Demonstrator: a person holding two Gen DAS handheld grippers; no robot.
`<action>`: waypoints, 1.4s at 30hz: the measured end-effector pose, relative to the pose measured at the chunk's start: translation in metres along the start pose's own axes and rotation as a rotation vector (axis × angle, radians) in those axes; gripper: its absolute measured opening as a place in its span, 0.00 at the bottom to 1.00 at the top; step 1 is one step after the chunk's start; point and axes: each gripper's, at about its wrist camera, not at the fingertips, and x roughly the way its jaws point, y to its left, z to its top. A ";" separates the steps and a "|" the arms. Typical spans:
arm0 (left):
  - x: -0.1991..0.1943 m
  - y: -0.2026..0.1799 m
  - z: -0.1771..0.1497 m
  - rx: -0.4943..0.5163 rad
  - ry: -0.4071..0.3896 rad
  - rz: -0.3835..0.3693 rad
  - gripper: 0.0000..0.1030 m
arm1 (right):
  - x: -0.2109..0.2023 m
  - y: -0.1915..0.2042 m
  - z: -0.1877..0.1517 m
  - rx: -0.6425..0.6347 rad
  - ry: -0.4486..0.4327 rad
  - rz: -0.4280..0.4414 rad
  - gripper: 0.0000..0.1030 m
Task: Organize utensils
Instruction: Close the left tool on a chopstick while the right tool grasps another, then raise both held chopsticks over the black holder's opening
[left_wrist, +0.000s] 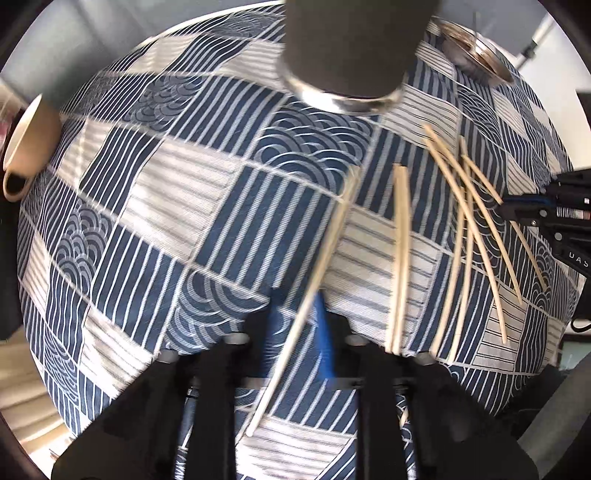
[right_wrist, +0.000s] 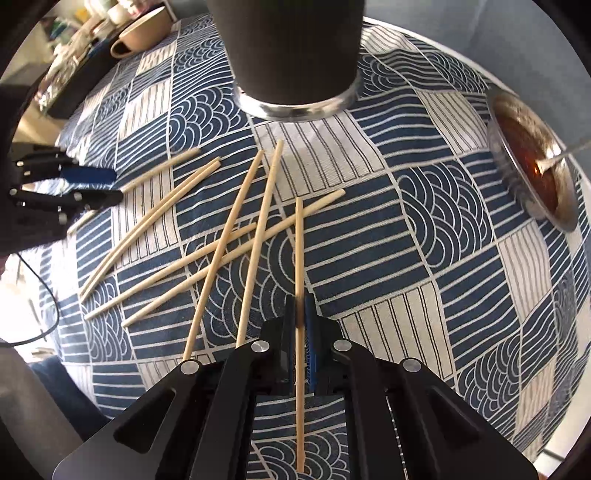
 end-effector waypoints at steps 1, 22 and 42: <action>0.000 0.005 -0.002 -0.013 0.007 -0.016 0.05 | 0.000 -0.004 -0.002 0.010 0.002 0.006 0.04; -0.044 0.075 -0.022 -0.145 -0.032 -0.066 0.05 | -0.062 -0.054 -0.007 0.173 -0.136 0.084 0.04; -0.142 0.050 0.065 -0.110 -0.277 0.051 0.05 | -0.158 -0.071 0.069 0.174 -0.396 0.087 0.04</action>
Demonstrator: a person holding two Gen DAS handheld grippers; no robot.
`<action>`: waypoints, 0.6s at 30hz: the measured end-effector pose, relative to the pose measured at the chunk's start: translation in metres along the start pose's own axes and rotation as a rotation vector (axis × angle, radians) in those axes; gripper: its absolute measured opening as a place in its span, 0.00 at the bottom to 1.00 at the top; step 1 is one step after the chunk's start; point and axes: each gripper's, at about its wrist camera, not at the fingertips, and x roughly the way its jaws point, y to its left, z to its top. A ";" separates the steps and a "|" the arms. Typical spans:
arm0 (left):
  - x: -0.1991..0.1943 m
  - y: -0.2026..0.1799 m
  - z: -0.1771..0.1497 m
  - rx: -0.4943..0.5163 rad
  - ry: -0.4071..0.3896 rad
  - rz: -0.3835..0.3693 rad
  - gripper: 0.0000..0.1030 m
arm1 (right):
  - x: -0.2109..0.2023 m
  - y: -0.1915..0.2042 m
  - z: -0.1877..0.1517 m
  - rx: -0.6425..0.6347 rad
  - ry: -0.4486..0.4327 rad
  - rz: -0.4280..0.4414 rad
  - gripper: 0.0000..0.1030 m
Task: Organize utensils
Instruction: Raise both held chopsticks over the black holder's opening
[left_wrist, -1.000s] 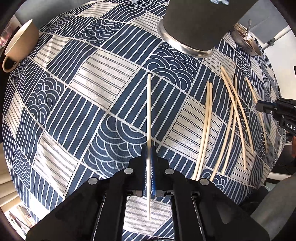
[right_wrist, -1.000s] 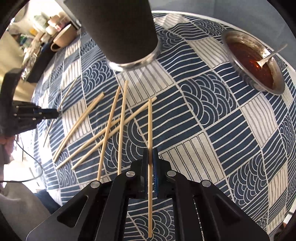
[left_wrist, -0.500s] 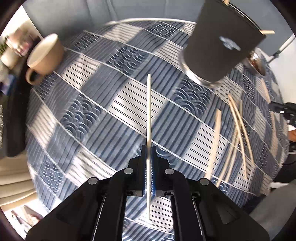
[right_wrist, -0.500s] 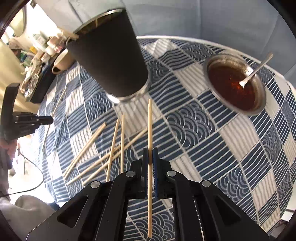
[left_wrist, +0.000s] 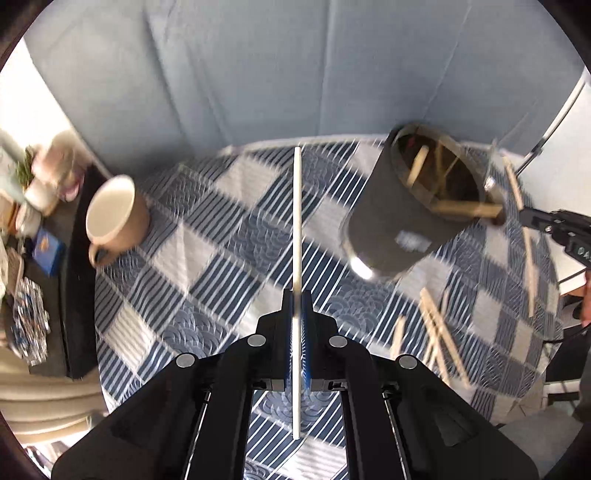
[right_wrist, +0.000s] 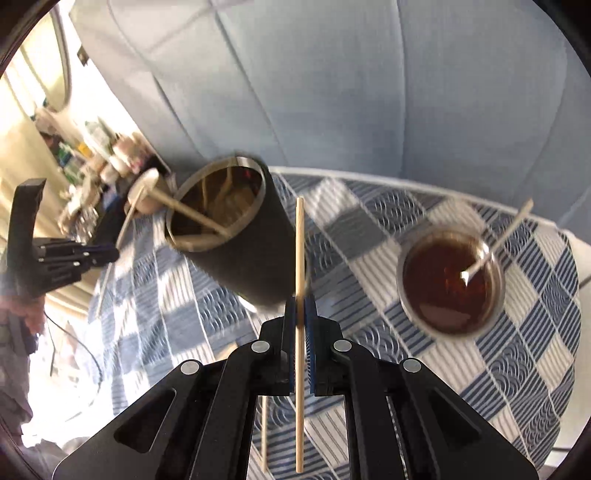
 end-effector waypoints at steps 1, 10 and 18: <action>-0.005 -0.004 0.007 0.006 -0.017 0.001 0.05 | -0.002 0.001 0.004 0.001 -0.009 0.003 0.04; -0.036 -0.036 0.061 0.048 -0.133 -0.033 0.05 | -0.019 0.016 0.050 -0.026 -0.115 0.029 0.04; -0.043 -0.065 0.101 0.070 -0.191 -0.078 0.05 | -0.023 0.032 0.084 -0.058 -0.148 0.043 0.05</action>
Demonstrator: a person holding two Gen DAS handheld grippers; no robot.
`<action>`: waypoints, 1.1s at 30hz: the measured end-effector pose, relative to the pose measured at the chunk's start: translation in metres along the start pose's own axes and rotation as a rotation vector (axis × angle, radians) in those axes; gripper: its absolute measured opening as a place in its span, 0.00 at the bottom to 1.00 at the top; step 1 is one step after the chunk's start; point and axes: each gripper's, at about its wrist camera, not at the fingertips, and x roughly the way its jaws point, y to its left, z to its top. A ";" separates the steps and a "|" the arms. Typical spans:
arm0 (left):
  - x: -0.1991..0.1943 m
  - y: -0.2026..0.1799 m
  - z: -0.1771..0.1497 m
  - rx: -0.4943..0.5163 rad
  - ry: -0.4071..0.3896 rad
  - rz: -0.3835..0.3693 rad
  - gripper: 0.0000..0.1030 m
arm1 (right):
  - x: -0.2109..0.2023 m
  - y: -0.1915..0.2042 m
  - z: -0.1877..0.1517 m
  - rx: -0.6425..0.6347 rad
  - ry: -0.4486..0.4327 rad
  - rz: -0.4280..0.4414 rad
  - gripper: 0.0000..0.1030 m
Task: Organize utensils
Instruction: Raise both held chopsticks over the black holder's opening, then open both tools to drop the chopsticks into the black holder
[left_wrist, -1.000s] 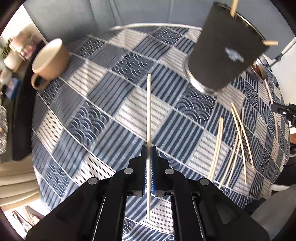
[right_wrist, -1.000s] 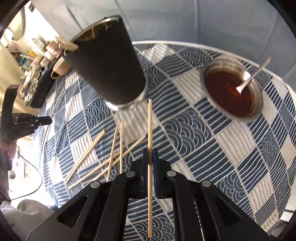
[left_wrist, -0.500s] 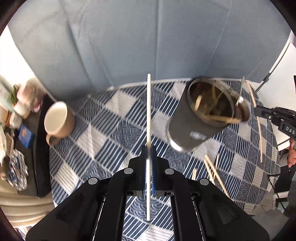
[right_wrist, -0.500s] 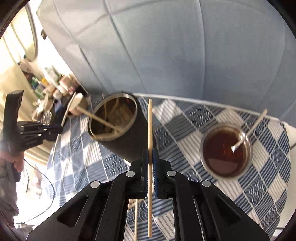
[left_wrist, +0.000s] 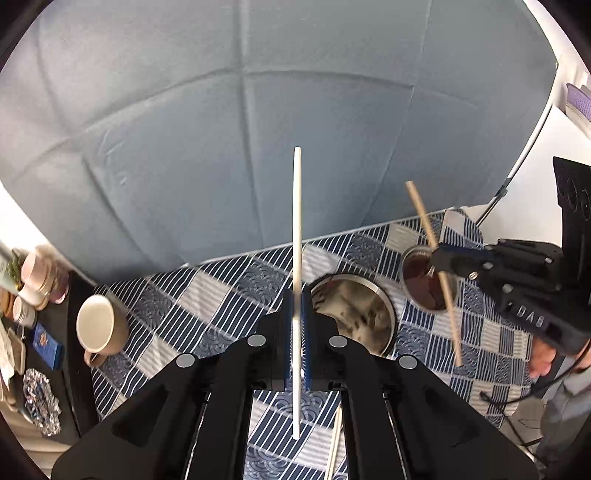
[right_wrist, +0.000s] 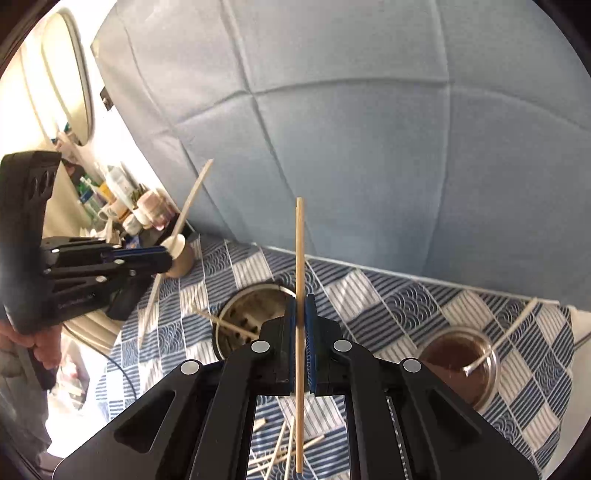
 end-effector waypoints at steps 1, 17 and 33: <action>0.002 -0.003 0.004 0.001 -0.006 -0.005 0.05 | 0.001 0.001 0.006 -0.003 -0.005 0.004 0.05; 0.048 -0.020 0.030 -0.030 -0.106 -0.166 0.05 | 0.035 -0.005 0.042 0.043 -0.083 0.079 0.05; 0.063 0.000 -0.014 -0.106 -0.293 -0.216 0.05 | 0.061 -0.019 0.017 0.099 -0.121 0.133 0.05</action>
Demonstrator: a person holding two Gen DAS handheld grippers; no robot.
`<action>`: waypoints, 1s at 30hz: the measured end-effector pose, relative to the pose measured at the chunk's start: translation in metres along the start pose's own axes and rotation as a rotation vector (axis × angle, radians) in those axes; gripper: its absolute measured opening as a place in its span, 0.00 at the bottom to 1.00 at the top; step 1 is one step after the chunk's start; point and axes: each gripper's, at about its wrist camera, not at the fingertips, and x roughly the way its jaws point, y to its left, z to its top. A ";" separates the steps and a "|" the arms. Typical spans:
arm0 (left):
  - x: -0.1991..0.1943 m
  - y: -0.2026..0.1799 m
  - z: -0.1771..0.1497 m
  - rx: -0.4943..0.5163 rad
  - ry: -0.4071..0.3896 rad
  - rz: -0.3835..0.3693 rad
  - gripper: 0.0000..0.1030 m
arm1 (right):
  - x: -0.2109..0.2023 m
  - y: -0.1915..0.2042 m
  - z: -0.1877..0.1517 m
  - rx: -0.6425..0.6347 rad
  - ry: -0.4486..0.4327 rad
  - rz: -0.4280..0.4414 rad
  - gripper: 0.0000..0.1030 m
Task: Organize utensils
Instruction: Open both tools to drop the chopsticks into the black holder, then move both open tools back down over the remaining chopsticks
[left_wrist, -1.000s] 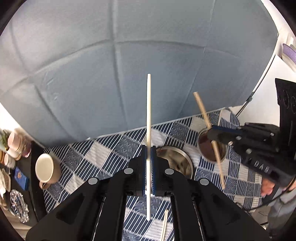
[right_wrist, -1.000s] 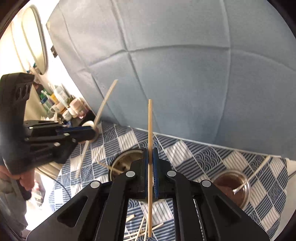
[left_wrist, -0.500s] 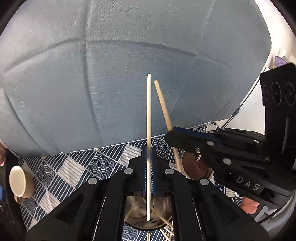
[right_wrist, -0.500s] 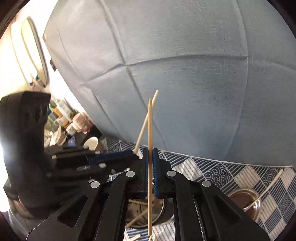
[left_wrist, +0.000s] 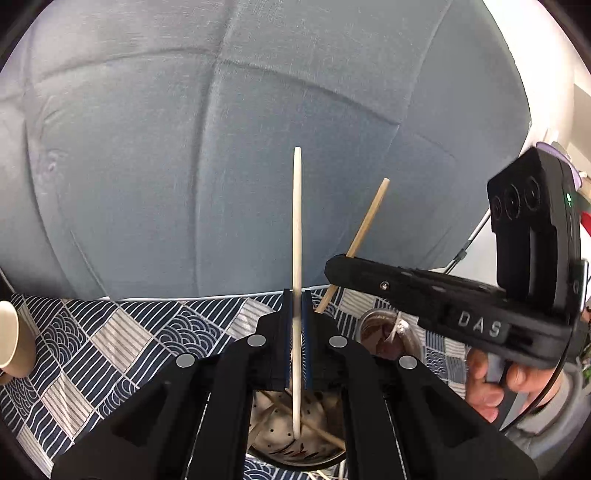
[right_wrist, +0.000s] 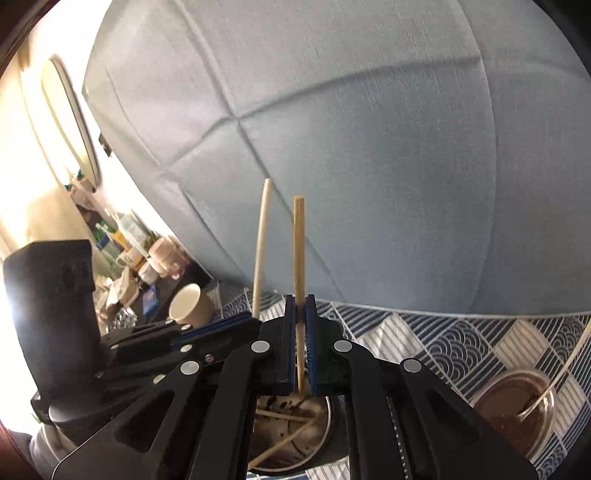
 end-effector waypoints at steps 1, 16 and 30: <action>-0.001 0.000 -0.003 0.009 -0.007 0.004 0.05 | 0.001 0.000 -0.002 -0.003 0.008 -0.003 0.07; -0.022 0.017 -0.011 -0.057 -0.032 0.048 0.51 | -0.019 0.002 -0.003 -0.011 -0.005 -0.056 0.30; -0.051 0.017 -0.028 -0.030 -0.027 0.158 0.87 | -0.050 0.012 -0.011 -0.047 -0.044 -0.116 0.54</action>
